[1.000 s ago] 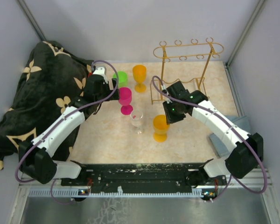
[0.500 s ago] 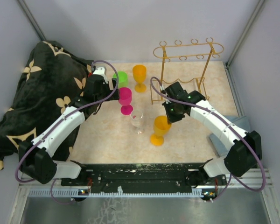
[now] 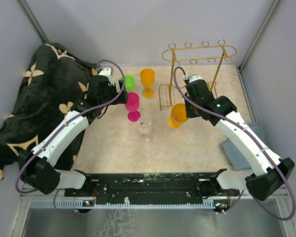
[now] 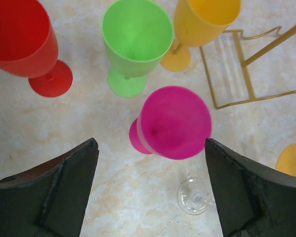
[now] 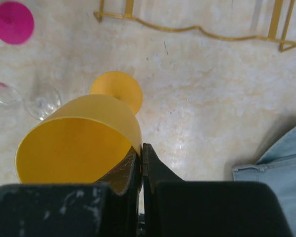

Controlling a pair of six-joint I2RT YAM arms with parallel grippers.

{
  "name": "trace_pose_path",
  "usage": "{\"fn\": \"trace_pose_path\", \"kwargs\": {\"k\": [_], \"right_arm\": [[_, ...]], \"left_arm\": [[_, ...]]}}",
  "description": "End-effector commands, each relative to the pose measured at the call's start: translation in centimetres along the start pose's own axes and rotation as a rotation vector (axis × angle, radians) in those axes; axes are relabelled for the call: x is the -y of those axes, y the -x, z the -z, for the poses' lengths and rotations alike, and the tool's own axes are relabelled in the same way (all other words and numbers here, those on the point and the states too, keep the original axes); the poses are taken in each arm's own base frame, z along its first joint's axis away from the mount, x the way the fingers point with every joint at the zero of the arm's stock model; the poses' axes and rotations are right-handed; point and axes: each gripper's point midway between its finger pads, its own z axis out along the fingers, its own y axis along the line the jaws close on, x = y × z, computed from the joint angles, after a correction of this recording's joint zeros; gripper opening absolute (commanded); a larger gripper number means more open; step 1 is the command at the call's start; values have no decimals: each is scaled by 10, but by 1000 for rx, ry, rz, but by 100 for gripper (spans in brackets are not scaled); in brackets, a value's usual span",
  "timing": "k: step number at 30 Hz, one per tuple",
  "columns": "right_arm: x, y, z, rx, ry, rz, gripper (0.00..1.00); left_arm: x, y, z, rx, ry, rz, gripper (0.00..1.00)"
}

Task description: Place the wine glass upside down on the wine glass rack

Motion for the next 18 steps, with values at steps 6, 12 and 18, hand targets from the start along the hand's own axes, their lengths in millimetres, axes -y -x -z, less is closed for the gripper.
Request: {"fn": "trace_pose_path", "kwargs": {"k": [6, 12, 18], "right_arm": [[-19, 113, 87, 547, 223, -218, 0], [-15, 156, 131, 732, 364, -306, 0], [-11, 195, 167, 876, 460, -332, 0]], "left_arm": [[43, 66, 34, 99, -191, 57, 94], [56, 103, 56, 164, -310, 81, 93], [28, 133, 66, 222, -422, 219, 93]]}}
